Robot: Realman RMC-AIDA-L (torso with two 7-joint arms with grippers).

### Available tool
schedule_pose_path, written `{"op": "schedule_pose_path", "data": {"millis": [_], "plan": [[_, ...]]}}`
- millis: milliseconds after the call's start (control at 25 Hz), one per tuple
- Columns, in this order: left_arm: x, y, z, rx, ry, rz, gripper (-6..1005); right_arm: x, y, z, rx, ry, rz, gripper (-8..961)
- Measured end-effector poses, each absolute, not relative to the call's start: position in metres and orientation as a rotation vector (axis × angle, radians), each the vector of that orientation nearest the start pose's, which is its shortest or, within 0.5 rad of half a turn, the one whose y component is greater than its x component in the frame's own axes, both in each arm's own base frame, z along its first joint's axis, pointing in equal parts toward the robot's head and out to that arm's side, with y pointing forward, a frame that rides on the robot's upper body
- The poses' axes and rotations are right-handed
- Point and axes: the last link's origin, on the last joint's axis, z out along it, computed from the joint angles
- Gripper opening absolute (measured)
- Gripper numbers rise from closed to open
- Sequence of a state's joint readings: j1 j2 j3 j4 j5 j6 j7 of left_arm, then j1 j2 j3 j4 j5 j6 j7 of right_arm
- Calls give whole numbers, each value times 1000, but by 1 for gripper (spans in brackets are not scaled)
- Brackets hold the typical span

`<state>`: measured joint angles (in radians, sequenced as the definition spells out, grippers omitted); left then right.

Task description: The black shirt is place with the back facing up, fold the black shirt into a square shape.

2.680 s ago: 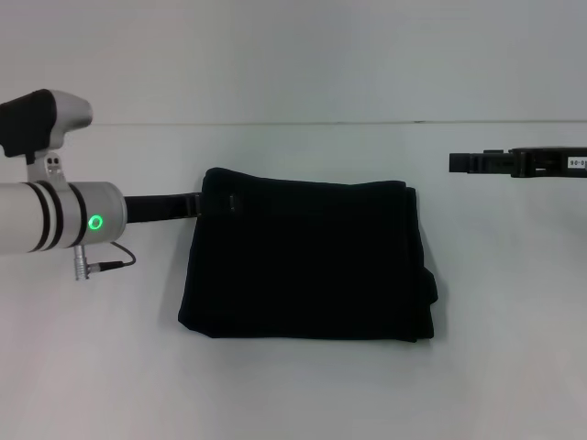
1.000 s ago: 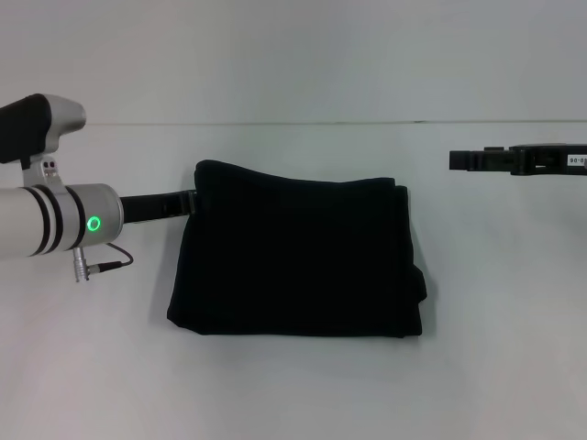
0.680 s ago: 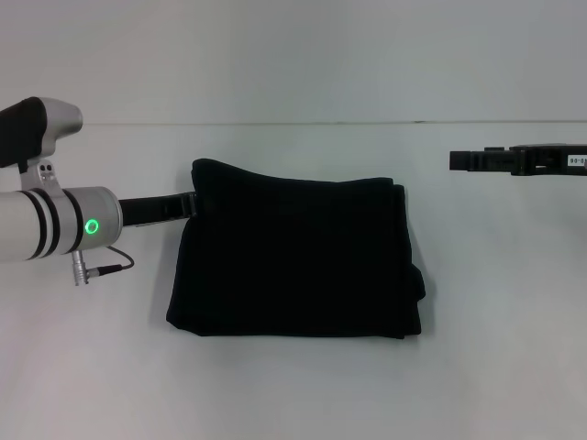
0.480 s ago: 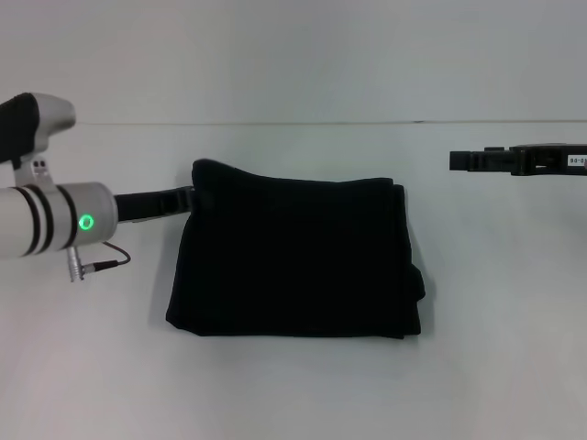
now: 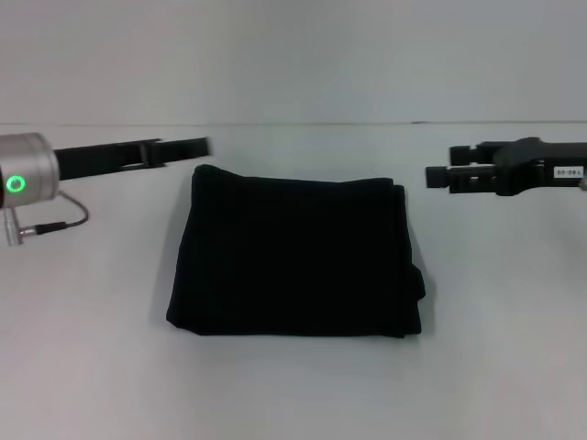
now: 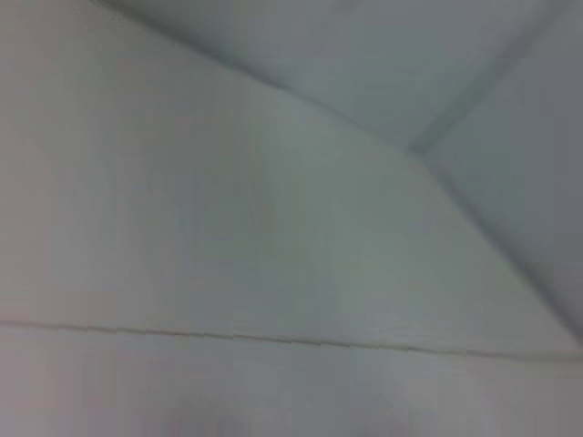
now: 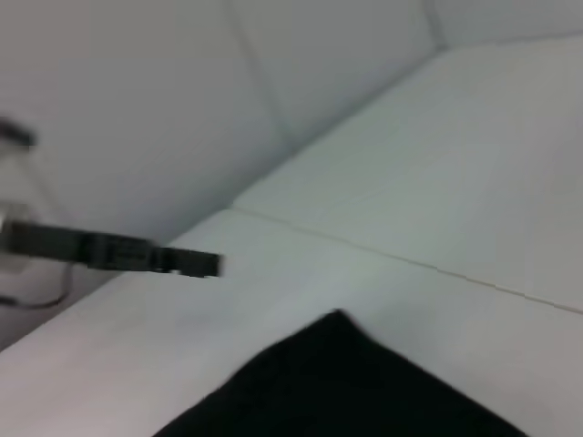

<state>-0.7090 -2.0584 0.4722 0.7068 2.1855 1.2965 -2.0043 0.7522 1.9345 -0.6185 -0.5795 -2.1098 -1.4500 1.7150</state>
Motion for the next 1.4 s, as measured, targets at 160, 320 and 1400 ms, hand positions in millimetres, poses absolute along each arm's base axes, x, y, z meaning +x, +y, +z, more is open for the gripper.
{"op": "schedule_pose_path", "data": {"millis": [160, 320, 1400], "plan": [[-214, 391, 20, -2632, -988, -697, 573, 220, 404, 38, -2722, 713, 554, 832], [-203, 388, -11, -2783, -842, -476, 663, 212, 405, 27, -2785, 642, 481, 805], [-215, 396, -3, -2750, -674, -225, 951, 216, 409, 10, -2801, 646, 261, 812]]}}
